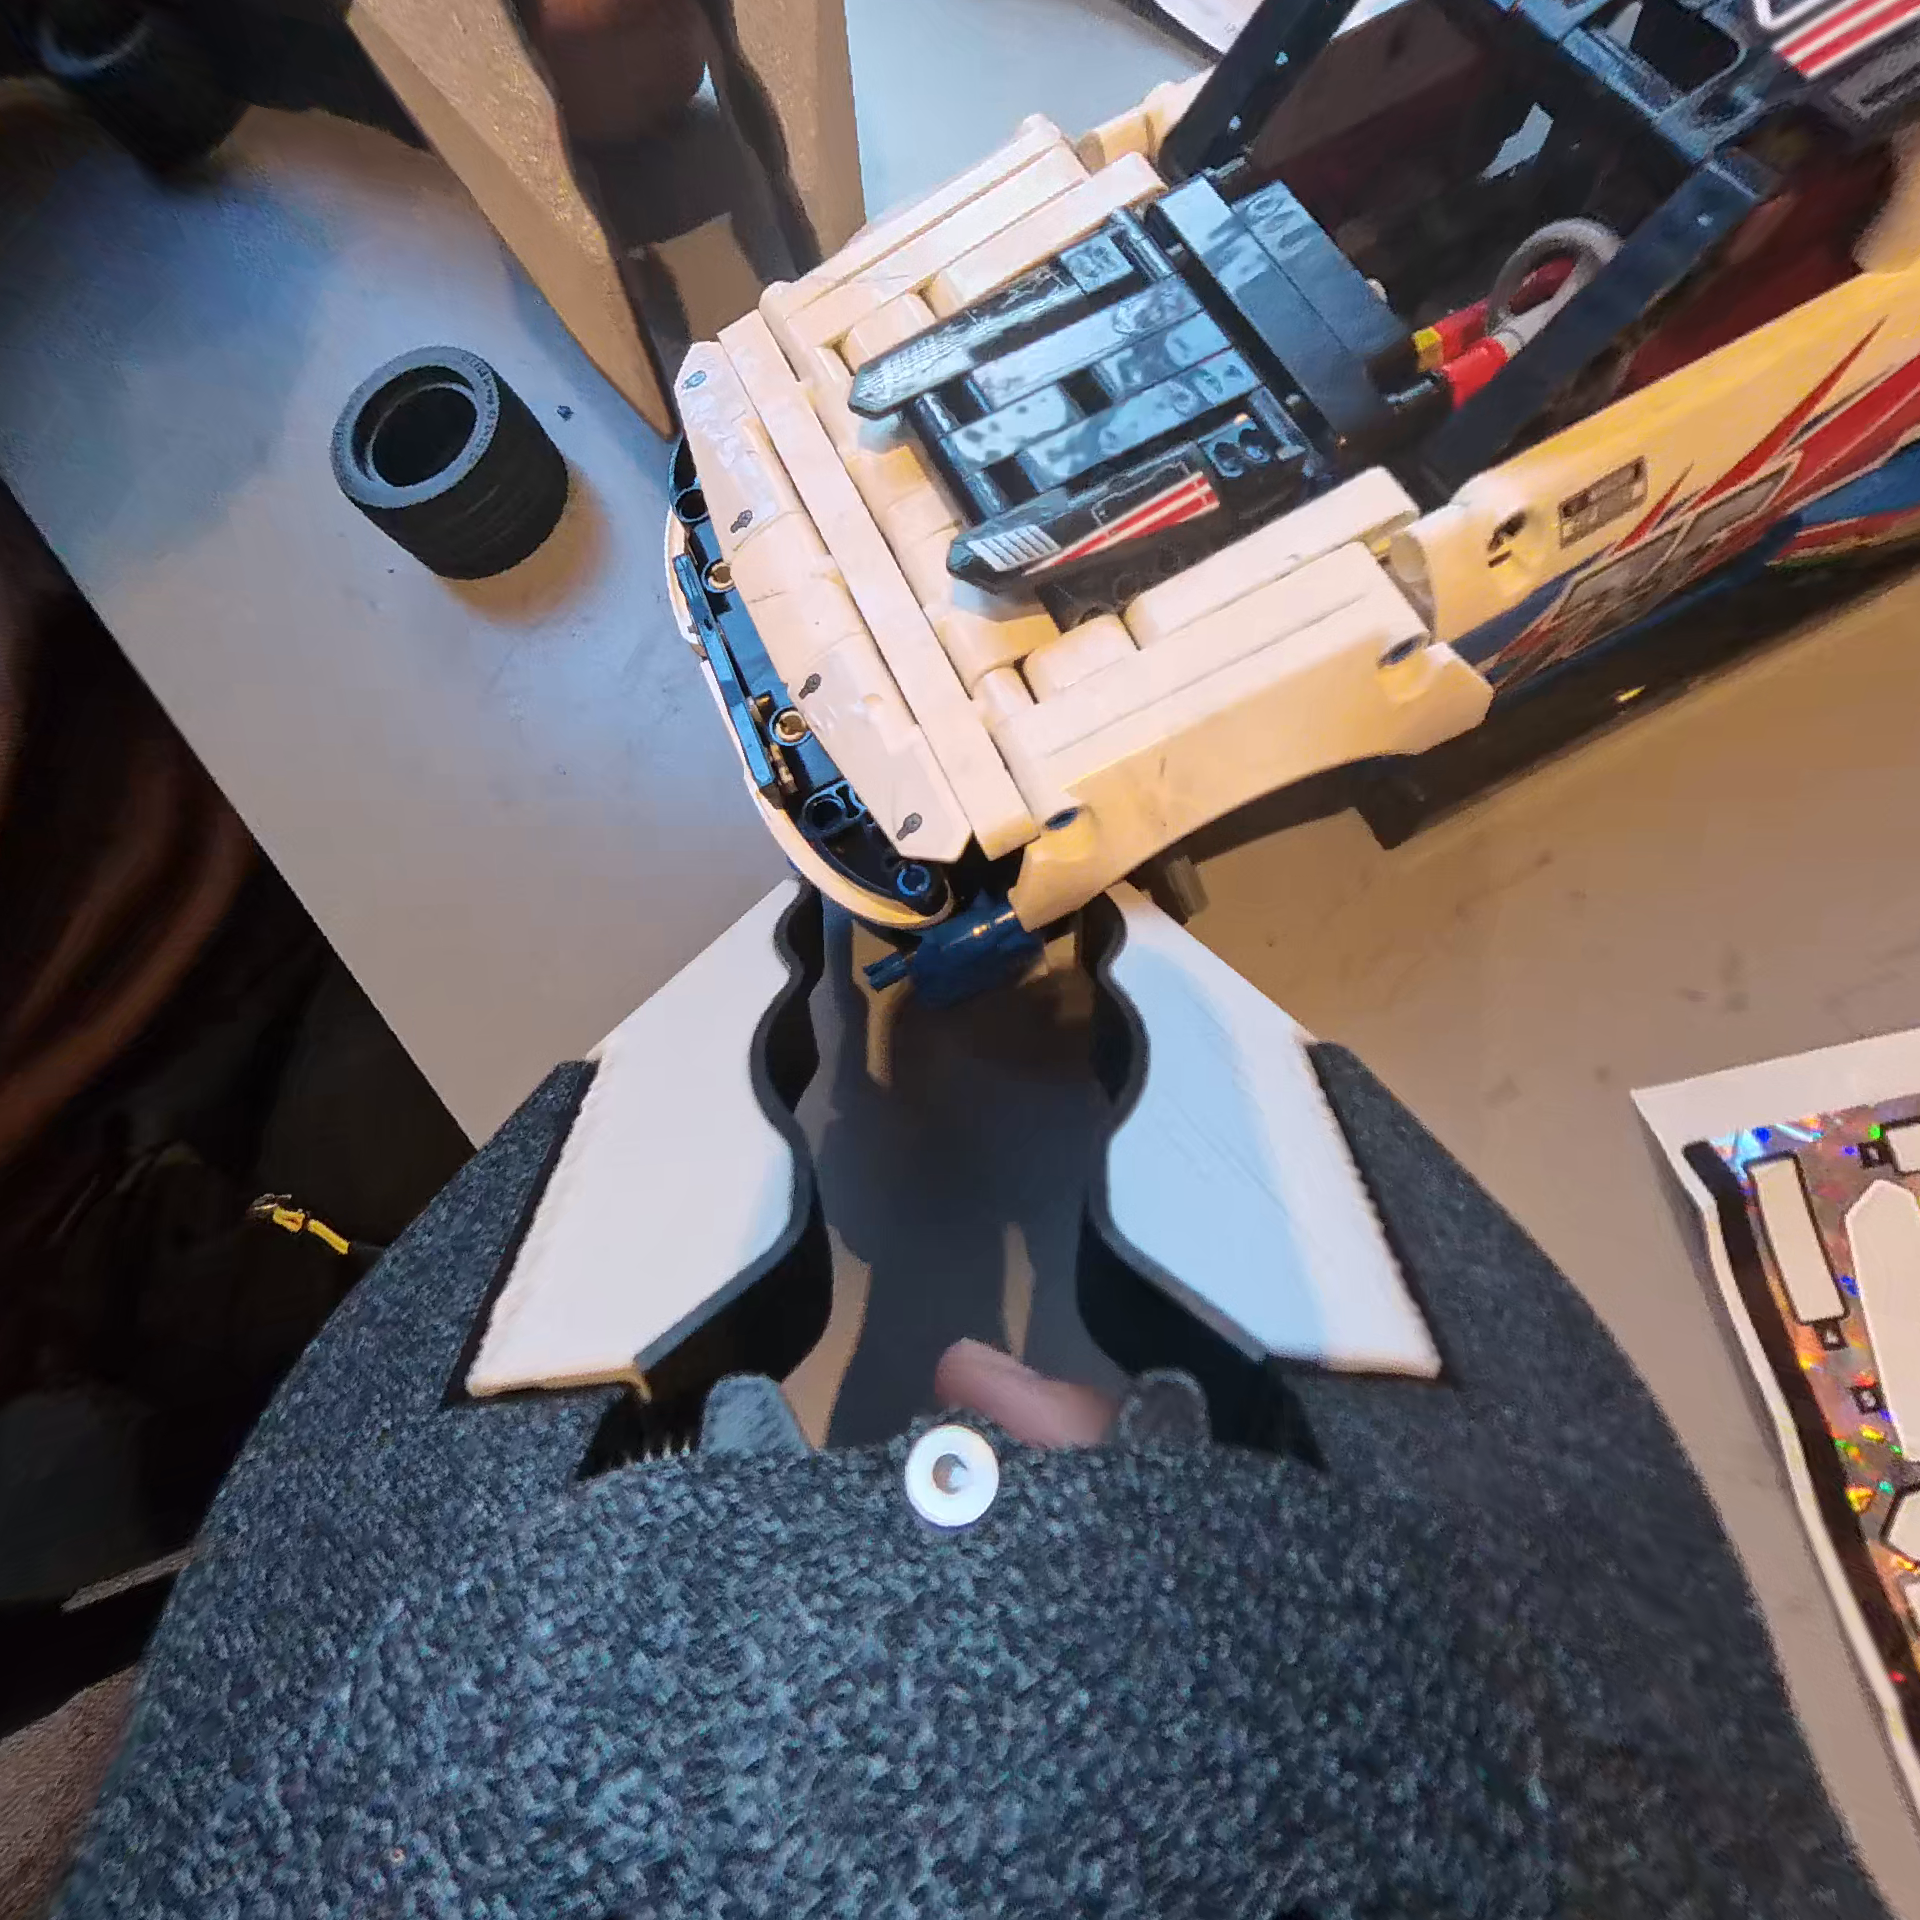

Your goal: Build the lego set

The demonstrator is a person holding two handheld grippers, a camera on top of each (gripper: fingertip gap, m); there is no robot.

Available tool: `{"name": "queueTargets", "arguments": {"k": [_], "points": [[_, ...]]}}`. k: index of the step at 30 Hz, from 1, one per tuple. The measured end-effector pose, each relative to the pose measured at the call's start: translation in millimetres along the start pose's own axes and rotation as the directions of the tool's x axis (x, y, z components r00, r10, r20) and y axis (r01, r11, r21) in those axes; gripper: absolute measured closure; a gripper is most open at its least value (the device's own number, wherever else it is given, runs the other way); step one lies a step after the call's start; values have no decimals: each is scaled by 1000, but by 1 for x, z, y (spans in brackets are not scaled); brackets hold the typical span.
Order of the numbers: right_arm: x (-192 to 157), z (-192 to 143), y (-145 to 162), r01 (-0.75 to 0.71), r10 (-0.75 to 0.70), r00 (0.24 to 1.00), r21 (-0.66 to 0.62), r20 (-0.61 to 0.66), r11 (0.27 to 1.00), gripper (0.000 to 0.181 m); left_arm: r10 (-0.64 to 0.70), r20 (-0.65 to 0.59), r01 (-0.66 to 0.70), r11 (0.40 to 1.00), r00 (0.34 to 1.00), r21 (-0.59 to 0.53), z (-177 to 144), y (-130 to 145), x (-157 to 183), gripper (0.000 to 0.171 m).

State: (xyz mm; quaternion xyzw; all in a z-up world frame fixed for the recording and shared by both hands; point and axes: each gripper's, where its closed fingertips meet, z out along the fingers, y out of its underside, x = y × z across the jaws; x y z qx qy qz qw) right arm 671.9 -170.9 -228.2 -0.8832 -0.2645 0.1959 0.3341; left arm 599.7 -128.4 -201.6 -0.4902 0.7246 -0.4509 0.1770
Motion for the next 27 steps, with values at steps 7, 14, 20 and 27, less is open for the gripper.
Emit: {"name": "queueTargets", "arguments": {"k": [7,14,20,27], "points": [[-2,2,-2,-4,3,1000,29,8,1000,133,9,40,-8,999,999,-34,5,5,2,131],[-6,4,-4,-3,2,999,28,51,1000,134,39,88,-30,994,995,-108,11,14,-1,135],[-5,4,-3,2,-3,999,27,44,1000,134,-45,35,47,998,998,-43,4,8,-1,138],[-5,4,-4,6,-8,999,30,44,1000,134,-24,23,25,998,999,-59,4,10,3,146]]}}
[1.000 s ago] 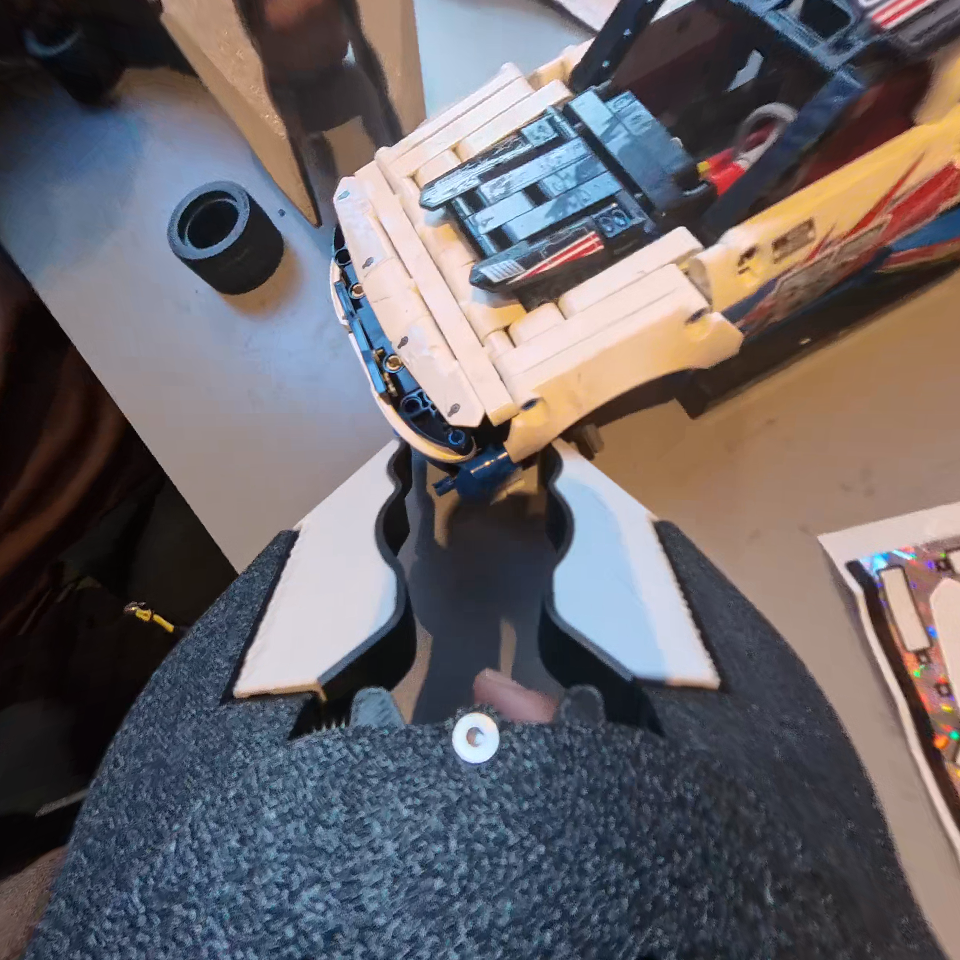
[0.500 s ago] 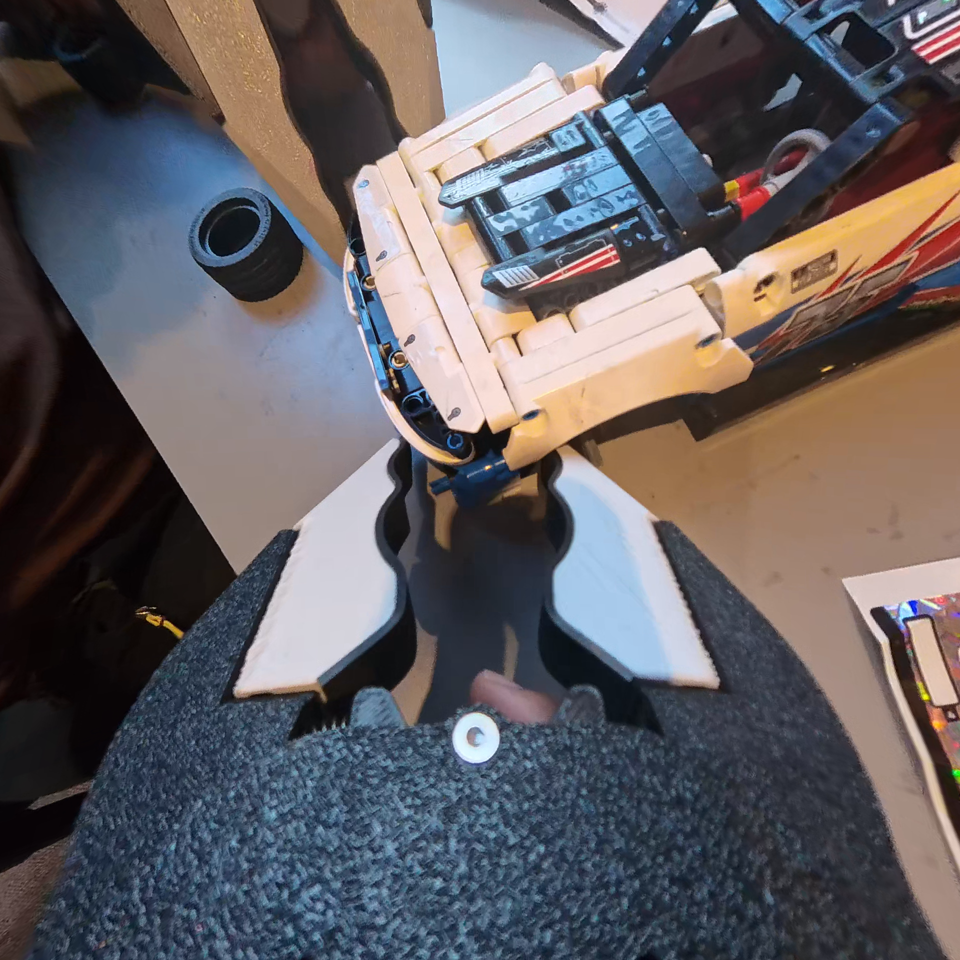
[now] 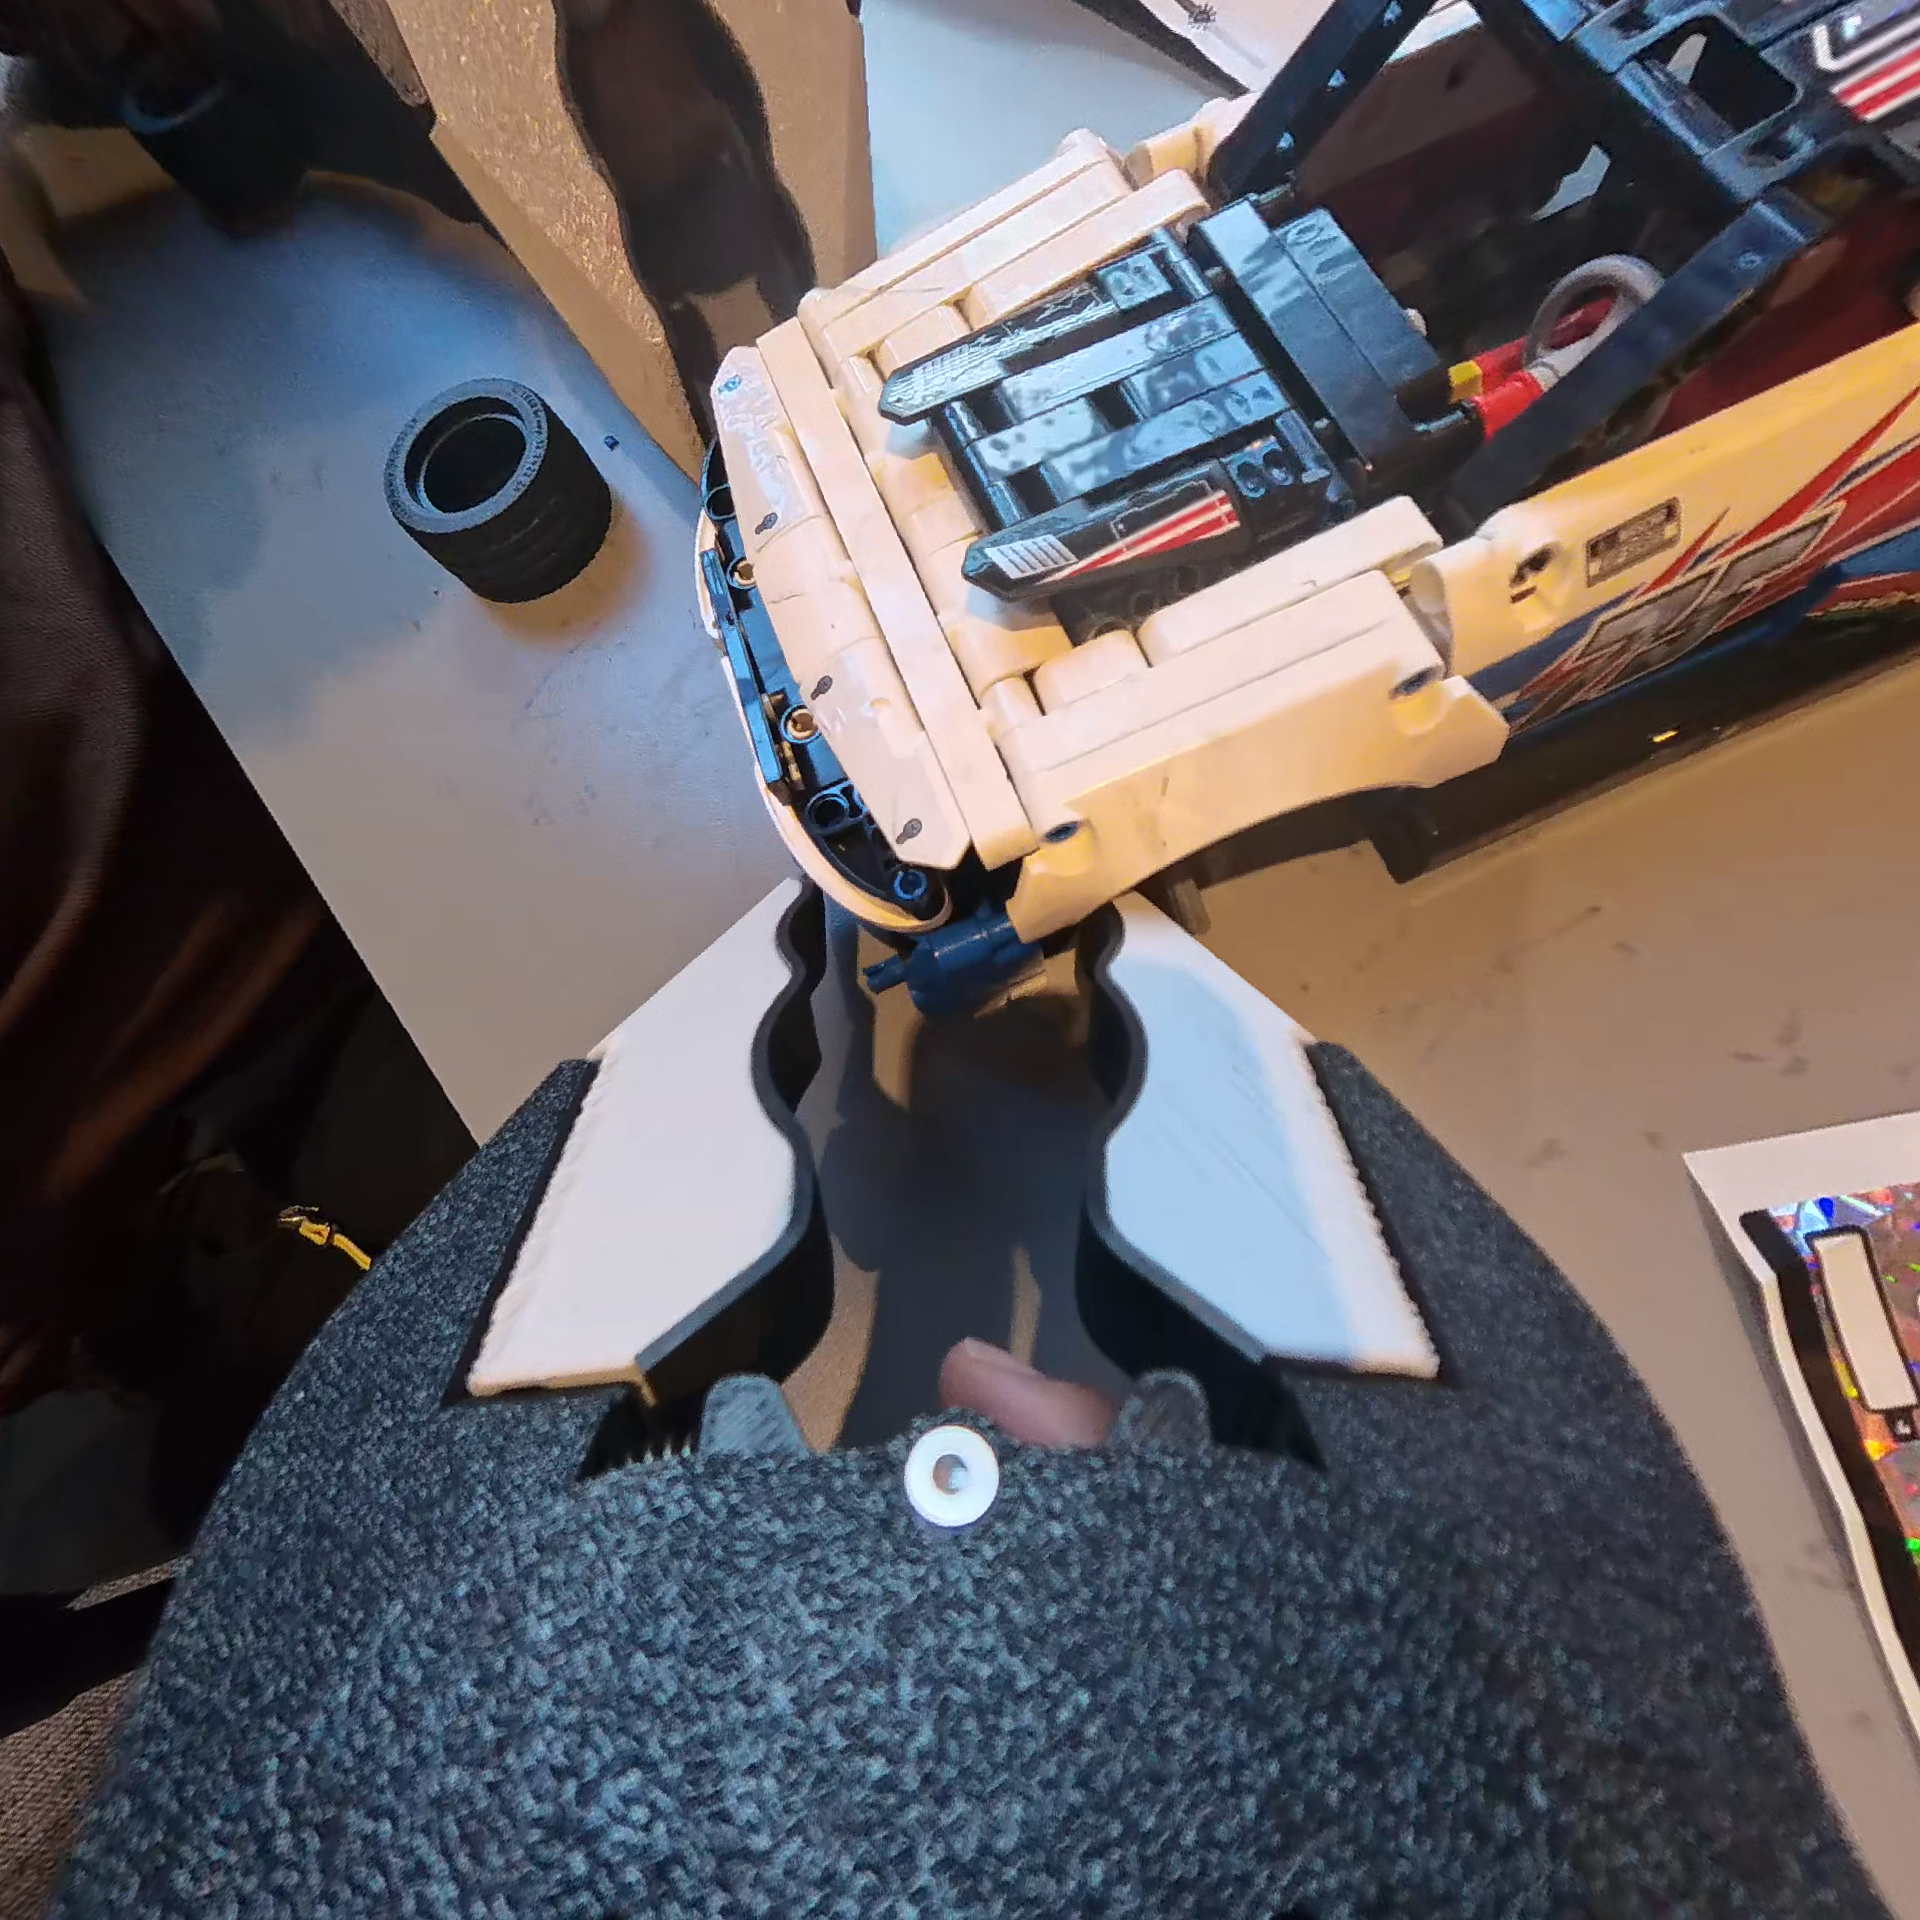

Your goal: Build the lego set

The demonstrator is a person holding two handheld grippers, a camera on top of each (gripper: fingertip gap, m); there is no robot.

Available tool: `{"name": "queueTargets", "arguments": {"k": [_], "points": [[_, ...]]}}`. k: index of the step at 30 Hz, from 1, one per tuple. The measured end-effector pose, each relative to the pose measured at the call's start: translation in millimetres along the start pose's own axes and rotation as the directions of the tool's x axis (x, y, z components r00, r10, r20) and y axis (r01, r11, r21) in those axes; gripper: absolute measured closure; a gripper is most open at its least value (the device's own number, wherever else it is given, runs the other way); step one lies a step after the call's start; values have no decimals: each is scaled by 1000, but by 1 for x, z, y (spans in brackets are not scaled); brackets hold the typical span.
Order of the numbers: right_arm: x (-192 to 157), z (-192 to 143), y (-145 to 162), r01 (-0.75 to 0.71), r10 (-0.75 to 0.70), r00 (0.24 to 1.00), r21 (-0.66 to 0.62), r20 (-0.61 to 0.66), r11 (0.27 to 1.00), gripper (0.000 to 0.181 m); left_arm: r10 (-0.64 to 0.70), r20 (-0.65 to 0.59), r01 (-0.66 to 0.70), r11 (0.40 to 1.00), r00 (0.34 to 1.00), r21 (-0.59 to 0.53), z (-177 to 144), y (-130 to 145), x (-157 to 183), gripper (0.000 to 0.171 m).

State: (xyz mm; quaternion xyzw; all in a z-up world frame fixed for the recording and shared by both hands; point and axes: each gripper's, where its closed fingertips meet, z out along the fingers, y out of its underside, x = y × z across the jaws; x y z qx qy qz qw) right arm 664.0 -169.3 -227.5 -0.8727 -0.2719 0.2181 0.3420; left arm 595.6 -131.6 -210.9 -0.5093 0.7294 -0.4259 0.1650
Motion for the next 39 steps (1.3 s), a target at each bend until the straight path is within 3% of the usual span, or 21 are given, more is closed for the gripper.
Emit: {"name": "queueTargets", "arguments": {"k": [12,16,19,21,22,25,28,31,34,37,39], "points": [[2,-4,4,-14,14,999,-5,-40,1000,133,-49,-33,49,999,998,-2,1,1,0,147],[5,-10,11,-72,73,987,16,-142,997,126,48,-40,-49,998,998,-35,3,6,13,145],[10,-22,23,-113,105,949,-9,-297,994,127,191,-64,-194,981,979,-33,3,9,30,135],[12,-32,31,-181,164,905,-7,-392,983,118,272,-41,-273,962,962,-24,2,8,35,146],[9,-37,32,-206,188,884,5,-429,979,127,278,-25,-278,960,960,-14,1,6,34,158],[-11,-50,22,-198,199,806,62,-558,978,135,232,39,-232,973,972,0,-5,5,20,156],[-49,-39,-8,-136,196,767,145,-611,980,146,114,-63,-113,993,991,19,-7,3,26,150],[-72,-15,-22,-55,84,709,63,-700,996,150,27,-94,-26,1000,995,7,-2,1,18,144],[-79,5,-39,55,-52,650,-21,-758,998,155,-74,-211,88,995,975,57,-3,-13,21,145],[-77,19,-50,93,-102,618,-57,-780,994,157,-220,-297,239,971,929,29,-2,-15,18,157],[-66,19,-51,79,-105,575,-73,-811,994,158,-282,-370,307,952,885,9,-3,-17,21,153]]}}
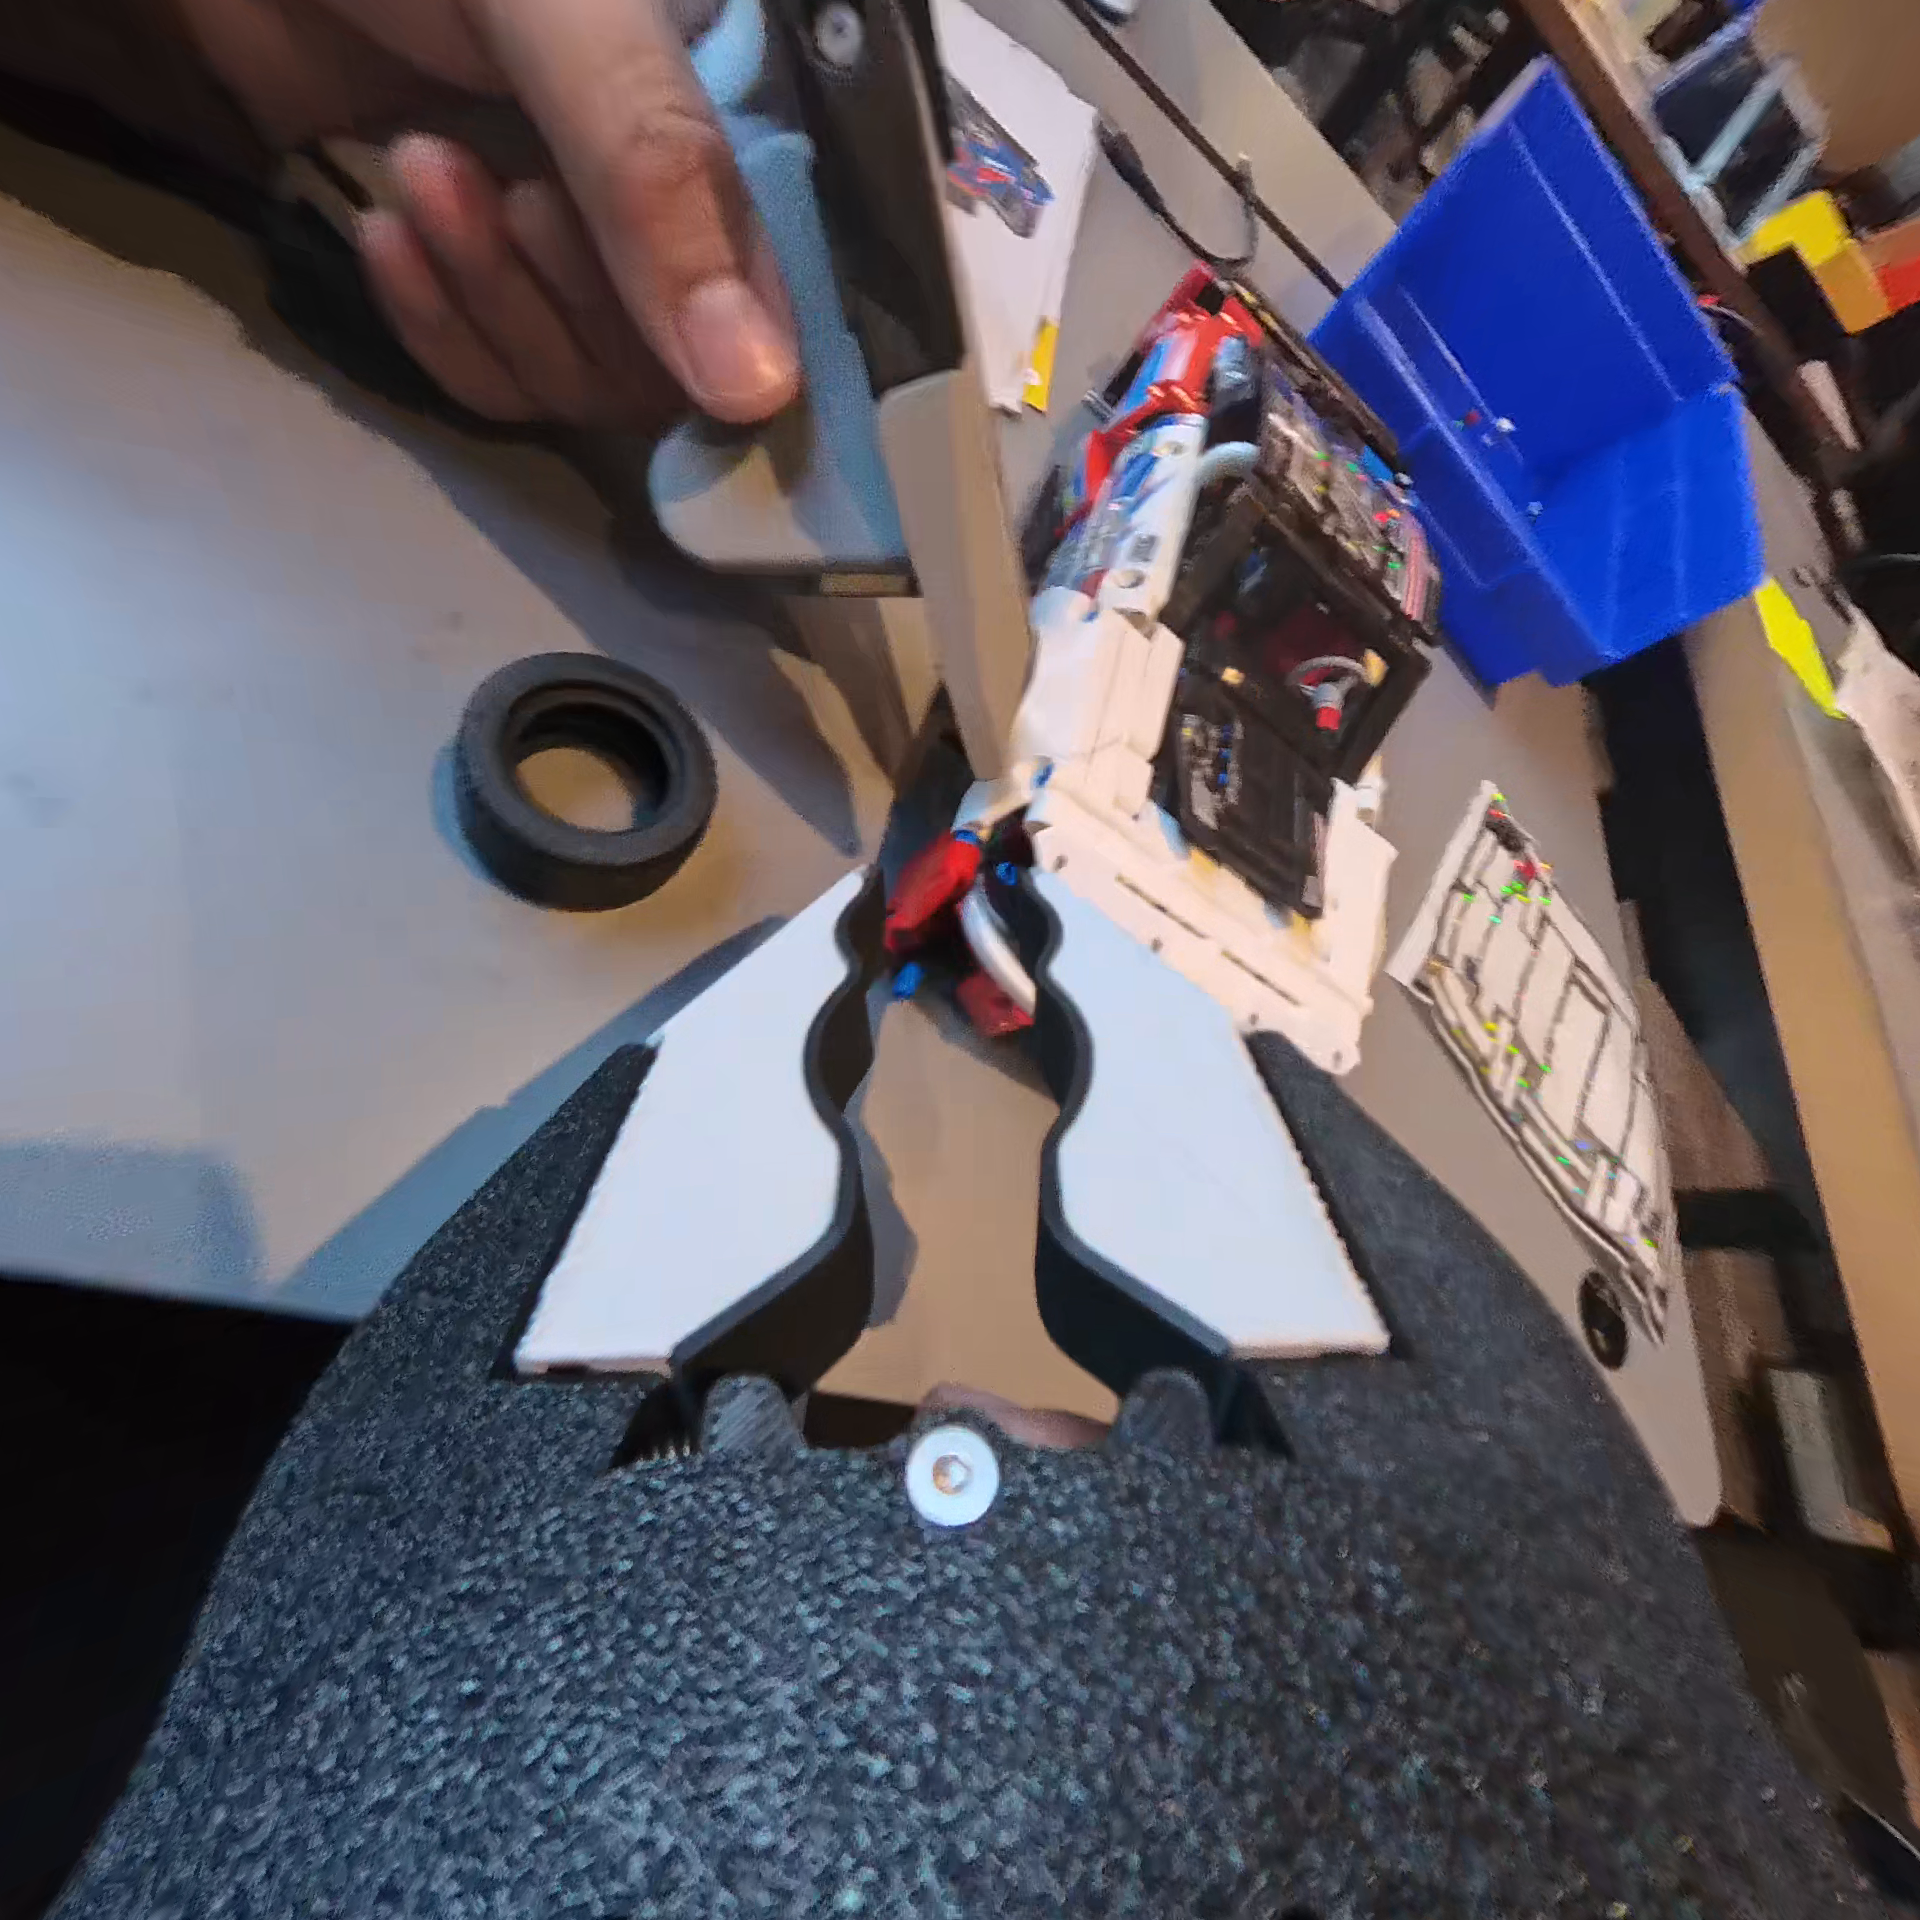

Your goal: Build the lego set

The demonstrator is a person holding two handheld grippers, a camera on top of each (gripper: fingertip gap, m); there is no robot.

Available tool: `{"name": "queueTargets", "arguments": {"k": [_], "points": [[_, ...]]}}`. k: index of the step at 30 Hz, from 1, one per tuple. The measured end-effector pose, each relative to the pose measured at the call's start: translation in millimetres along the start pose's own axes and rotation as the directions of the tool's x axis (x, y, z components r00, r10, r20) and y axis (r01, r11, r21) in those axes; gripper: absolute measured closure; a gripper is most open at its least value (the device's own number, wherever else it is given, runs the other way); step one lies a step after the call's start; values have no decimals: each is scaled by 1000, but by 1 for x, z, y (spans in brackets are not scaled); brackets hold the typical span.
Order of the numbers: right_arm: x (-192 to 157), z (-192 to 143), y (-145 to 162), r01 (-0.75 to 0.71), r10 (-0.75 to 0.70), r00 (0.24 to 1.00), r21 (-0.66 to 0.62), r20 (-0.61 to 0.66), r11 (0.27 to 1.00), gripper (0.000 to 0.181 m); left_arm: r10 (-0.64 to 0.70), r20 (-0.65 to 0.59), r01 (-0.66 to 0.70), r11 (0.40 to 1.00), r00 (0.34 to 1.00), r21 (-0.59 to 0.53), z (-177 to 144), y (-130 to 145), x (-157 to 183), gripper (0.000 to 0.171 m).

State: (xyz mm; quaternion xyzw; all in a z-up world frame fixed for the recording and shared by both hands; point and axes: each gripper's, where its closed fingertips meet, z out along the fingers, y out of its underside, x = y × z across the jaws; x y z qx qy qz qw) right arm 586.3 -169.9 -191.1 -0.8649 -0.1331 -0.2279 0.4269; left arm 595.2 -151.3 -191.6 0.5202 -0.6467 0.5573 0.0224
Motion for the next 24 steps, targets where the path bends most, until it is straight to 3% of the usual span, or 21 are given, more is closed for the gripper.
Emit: {"name": "queueTargets", "arguments": {"k": [6,9,15,24], "points": [[1,8,-1,26,-26,1000,-3,12,1000,165,-102,-109,100,995,989,-24,3,-3,3,150],[2,9,2,59,-59,998,-21,-5,998,172,-80,-79,75,994,994,-74,10,3,2,150],[5,11,9,-13,13,1000,-25,-5,1000,177,-47,-31,44,996,998,-77,20,1,-1,158],[6,12,9,32,-32,999,-13,-14,999,181,-9,-13,7,996,1000,-88,17,3,-3,162]]}}
